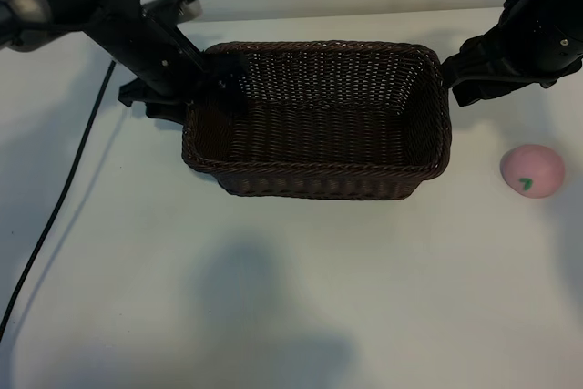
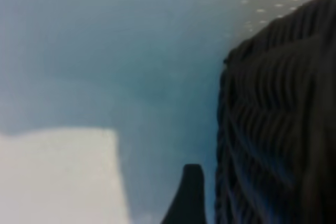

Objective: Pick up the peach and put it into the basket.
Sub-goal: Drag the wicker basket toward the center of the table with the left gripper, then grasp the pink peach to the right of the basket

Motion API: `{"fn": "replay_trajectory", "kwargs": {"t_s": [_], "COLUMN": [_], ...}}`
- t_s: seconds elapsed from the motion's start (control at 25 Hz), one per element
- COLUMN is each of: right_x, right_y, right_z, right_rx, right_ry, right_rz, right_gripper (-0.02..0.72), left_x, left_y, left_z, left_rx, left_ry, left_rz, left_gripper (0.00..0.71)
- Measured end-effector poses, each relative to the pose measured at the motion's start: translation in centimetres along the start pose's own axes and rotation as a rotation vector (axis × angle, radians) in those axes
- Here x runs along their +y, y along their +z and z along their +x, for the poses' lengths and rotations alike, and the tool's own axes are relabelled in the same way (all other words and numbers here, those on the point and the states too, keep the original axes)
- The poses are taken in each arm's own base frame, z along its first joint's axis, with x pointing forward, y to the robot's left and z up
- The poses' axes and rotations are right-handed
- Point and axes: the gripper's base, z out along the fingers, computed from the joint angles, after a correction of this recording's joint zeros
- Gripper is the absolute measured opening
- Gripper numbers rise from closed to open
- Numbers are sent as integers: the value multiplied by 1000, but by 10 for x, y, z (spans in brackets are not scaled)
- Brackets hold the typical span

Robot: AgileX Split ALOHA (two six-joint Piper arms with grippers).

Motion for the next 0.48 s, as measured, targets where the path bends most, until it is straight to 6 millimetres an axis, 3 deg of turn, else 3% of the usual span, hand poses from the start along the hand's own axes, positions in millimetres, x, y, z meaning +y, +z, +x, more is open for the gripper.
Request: {"fn": "replay_trajectory", "kwargs": {"t_s": [0.48], "right_x": [0], "right_y": [0], "right_z": [0], "right_rx": [0], "right_ry": [0], "right_rz": [0], "right_gripper": [546], "left_x": [-16], "left_y": [-80], "left_z": [9], "left_rx": [-88], "left_ry": [59], "left_rz": [-92], "left_gripper": [669]}}
